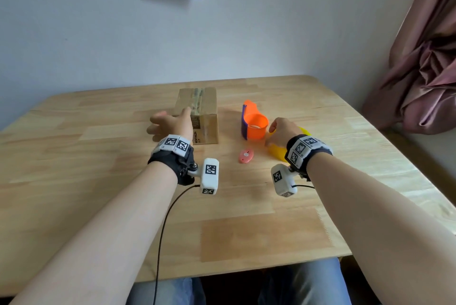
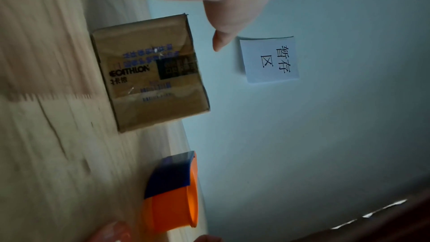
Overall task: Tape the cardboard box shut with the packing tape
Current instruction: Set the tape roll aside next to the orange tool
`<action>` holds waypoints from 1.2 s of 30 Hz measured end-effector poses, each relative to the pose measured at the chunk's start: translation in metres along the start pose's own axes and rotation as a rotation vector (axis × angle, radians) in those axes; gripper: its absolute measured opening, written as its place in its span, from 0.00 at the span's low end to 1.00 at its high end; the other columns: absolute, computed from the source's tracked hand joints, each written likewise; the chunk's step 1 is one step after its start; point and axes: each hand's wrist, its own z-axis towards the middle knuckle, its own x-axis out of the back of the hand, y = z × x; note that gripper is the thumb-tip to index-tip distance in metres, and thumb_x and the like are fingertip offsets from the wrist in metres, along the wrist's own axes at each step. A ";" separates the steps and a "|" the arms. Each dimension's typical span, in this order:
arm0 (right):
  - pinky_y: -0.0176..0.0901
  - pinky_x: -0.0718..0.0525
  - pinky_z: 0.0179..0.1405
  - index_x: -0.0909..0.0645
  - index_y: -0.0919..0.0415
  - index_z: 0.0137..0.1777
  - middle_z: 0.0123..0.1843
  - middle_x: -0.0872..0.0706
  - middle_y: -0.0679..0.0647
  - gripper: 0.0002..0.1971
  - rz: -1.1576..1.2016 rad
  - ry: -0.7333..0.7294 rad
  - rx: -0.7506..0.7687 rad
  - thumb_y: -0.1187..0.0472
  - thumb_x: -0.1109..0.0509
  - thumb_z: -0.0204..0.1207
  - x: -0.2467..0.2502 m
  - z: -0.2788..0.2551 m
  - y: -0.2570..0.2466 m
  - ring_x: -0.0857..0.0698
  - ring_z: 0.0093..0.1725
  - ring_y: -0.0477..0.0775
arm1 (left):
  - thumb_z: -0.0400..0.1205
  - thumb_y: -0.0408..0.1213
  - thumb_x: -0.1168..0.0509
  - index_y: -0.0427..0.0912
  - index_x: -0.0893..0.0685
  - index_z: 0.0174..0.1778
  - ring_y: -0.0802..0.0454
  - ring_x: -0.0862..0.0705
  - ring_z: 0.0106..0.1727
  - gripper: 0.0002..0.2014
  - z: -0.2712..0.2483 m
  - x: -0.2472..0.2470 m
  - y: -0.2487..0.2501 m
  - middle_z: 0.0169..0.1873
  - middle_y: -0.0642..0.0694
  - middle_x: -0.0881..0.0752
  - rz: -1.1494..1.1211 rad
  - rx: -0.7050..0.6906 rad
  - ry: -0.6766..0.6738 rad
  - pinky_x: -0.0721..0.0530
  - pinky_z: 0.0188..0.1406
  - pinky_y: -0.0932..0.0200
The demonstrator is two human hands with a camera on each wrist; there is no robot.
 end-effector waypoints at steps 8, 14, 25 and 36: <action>0.38 0.25 0.25 0.12 0.61 0.49 0.33 0.12 0.53 0.13 0.102 0.029 0.164 0.50 0.27 0.79 0.019 -0.014 -0.041 0.18 0.27 0.53 | 0.81 0.42 0.23 0.45 0.38 0.86 0.51 0.20 0.55 0.41 0.012 0.001 -0.006 0.74 0.45 0.25 -0.232 0.070 -0.254 0.24 0.50 0.61; 0.40 0.10 0.27 0.11 0.64 0.55 0.38 0.07 0.59 0.09 0.039 -0.450 0.154 0.60 0.22 0.78 -0.011 -0.031 -0.053 0.09 0.25 0.53 | 0.82 0.40 0.25 0.47 0.31 0.85 0.54 0.21 0.56 0.35 0.014 0.004 -0.006 0.70 0.49 0.22 -0.240 0.037 -0.309 0.28 0.58 0.57; 0.40 0.09 0.35 0.08 0.56 0.52 0.36 0.10 0.54 0.07 -0.017 -0.326 0.296 0.63 0.24 0.77 -0.032 -0.013 -0.072 0.12 0.31 0.54 | 0.81 0.41 0.23 0.51 0.35 0.85 0.51 0.23 0.57 0.38 0.016 0.007 -0.008 0.68 0.47 0.26 -0.220 0.070 -0.332 0.30 0.61 0.55; 0.56 0.12 0.59 0.20 0.60 0.67 0.61 0.13 0.61 0.20 -0.151 0.081 0.088 0.63 0.32 0.74 -0.011 0.014 -0.051 0.12 0.59 0.66 | 0.82 0.44 0.25 0.45 0.40 0.82 0.46 0.26 0.60 0.38 0.004 0.001 -0.006 0.61 0.46 0.27 -0.230 0.228 -0.332 0.32 0.60 0.53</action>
